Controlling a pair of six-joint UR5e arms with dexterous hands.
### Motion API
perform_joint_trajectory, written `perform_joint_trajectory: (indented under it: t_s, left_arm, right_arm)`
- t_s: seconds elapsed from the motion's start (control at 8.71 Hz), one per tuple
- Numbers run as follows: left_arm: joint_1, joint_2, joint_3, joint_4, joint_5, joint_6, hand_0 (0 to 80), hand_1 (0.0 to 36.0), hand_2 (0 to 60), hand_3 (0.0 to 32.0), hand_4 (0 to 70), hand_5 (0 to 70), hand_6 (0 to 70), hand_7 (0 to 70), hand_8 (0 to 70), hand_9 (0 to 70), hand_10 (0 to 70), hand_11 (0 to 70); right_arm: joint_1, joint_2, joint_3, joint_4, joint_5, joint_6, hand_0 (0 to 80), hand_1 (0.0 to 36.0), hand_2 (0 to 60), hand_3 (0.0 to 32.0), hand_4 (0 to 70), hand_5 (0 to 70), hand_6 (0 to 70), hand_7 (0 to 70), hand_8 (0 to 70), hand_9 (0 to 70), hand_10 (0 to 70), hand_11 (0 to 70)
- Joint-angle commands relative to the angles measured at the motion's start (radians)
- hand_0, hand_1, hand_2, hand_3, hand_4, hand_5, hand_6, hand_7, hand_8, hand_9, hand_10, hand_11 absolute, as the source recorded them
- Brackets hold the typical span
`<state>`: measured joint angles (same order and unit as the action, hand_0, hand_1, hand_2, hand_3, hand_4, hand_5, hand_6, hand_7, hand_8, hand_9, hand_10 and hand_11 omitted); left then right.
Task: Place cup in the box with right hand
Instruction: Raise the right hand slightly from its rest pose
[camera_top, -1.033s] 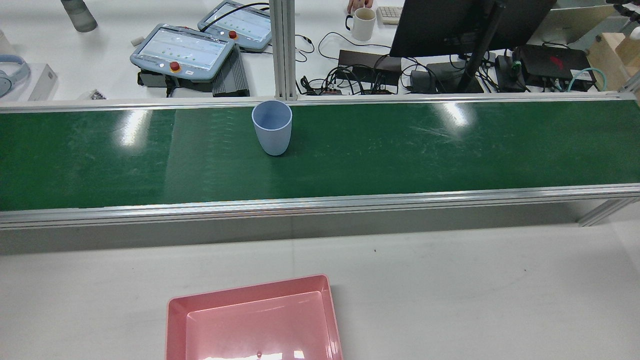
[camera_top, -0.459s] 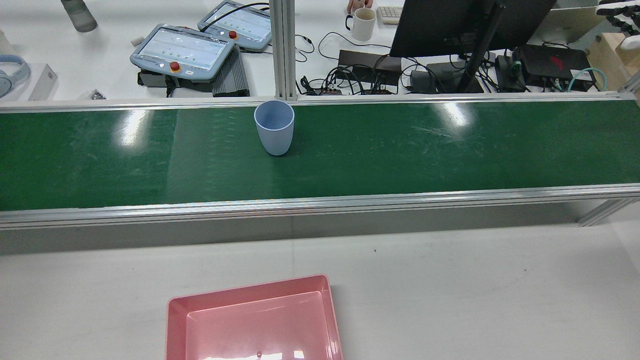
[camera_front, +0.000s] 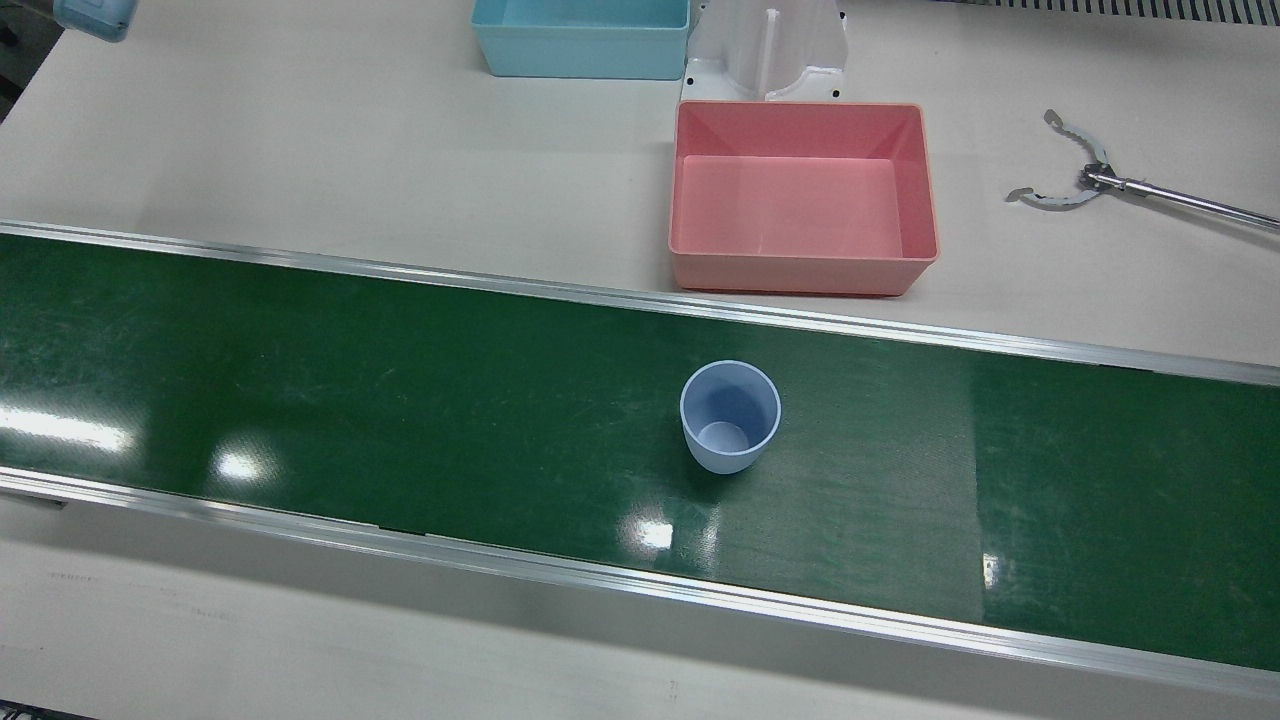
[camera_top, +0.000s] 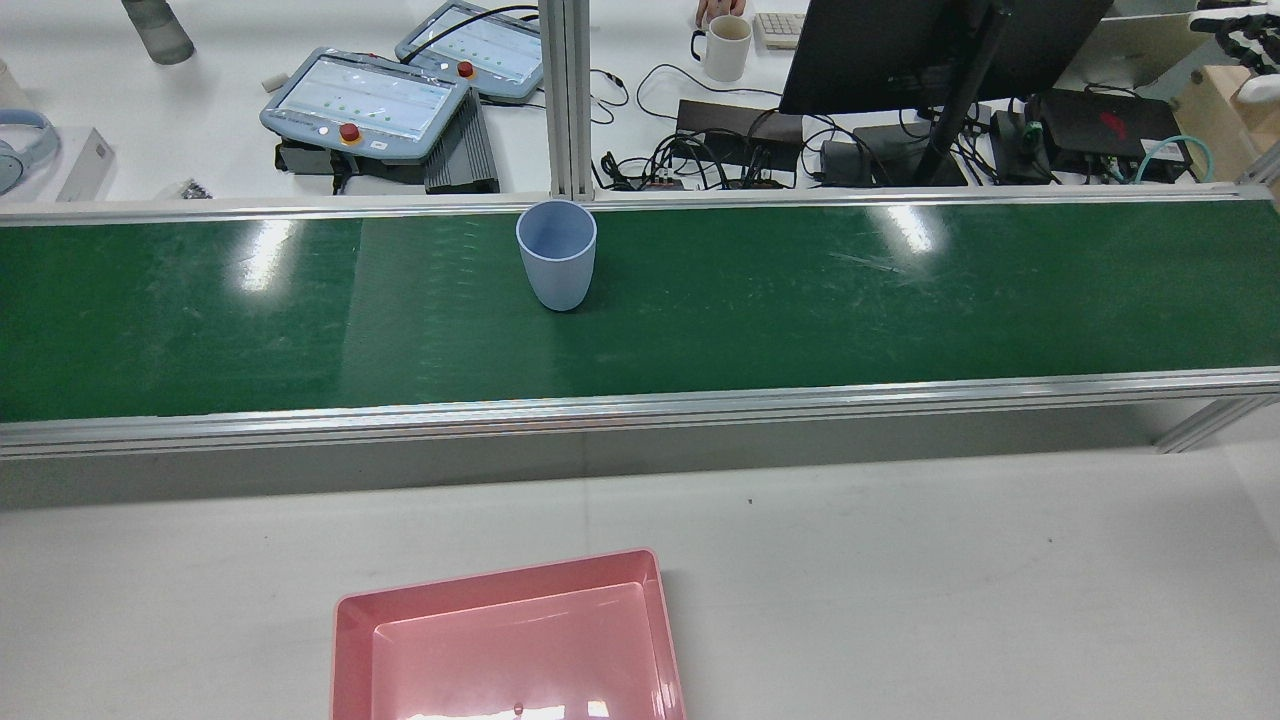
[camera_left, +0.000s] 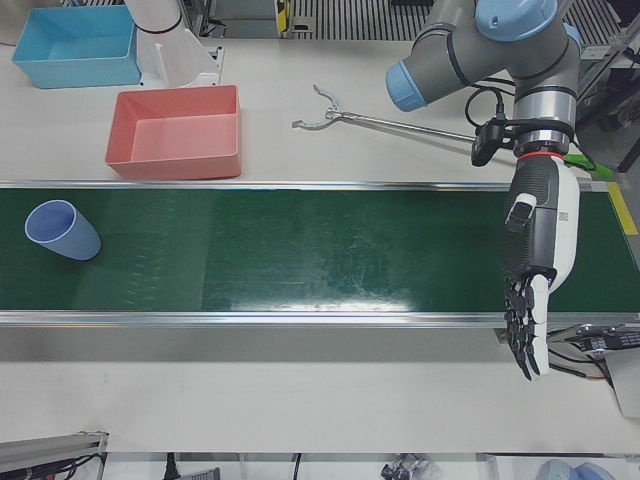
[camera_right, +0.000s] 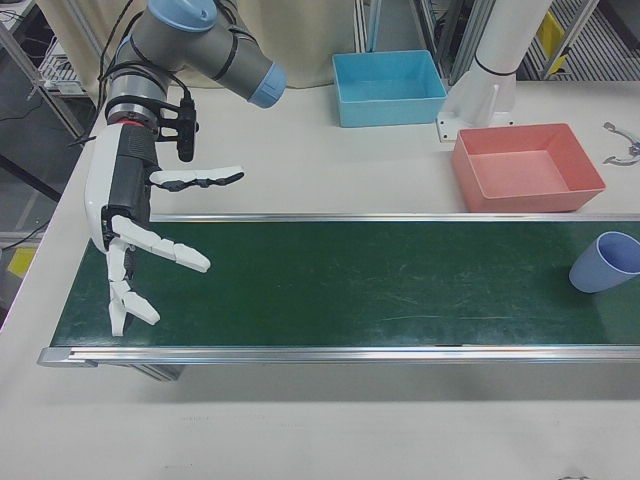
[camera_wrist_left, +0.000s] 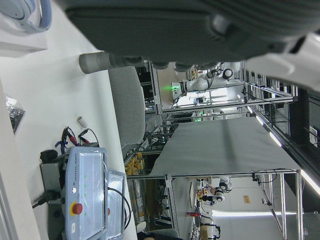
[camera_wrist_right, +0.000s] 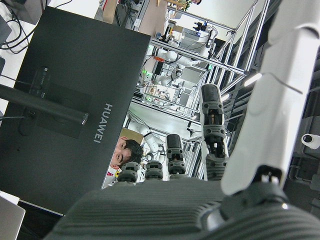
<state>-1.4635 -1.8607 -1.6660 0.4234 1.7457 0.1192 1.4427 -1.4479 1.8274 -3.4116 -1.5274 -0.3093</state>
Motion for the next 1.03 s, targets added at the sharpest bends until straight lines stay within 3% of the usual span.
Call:
perform_joint_trajectory:
  t_s: [0.0,0.23,0.34,0.57,0.92]
  left_arm:
    - [0.000,0.000,0.000,0.000,0.000,-0.001,0.0,0.0,0.0,0.0,0.0,0.0,0.0,0.0,0.0,0.0,0.0,0.0]
    - [0.000,0.000,0.000,0.000,0.000,-0.001,0.0,0.0,0.0,0.0,0.0,0.0,0.0,0.0,0.0,0.0,0.0,0.0]
    - [-0.001,0.000,0.000,0.000,0.000,0.000,0.0,0.0,0.0,0.0,0.0,0.0,0.0,0.0,0.0,0.0,0.0,0.0]
    - [-0.001,0.000,0.000,0.000,0.000,0.000,0.0,0.0,0.0,0.0,0.0,0.0,0.0,0.0,0.0,0.0,0.0,0.0]
    - [0.000,0.000,0.000,0.000,0.000,0.000,0.0,0.0,0.0,0.0,0.0,0.0,0.0,0.0,0.0,0.0,0.0,0.0]
  right_arm:
    - [-0.027,0.001,-0.013,0.017,0.009,-0.011,54.6,13.1,0.0,0.0,34.0,5.4,7.4,26.3,3.0,7.5,4.1,7.6]
    - [-0.030,0.004,-0.133,0.198,0.033,-0.010,53.9,12.5,0.0,0.0,31.0,5.4,6.3,21.2,2.9,6.4,3.9,7.3]
    - [-0.034,0.009,-0.151,0.227,0.044,-0.008,53.2,11.3,0.0,0.0,28.3,5.3,5.2,15.2,3.0,5.8,4.7,8.4]
    - [-0.059,0.003,-0.149,0.222,0.046,-0.011,53.2,11.7,0.0,0.0,25.4,5.5,4.1,11.3,2.7,4.6,4.4,8.1]
    - [-0.099,0.006,-0.145,0.209,0.049,-0.013,53.2,12.6,0.0,0.0,25.0,5.6,3.9,12.5,2.9,5.1,3.8,7.2]
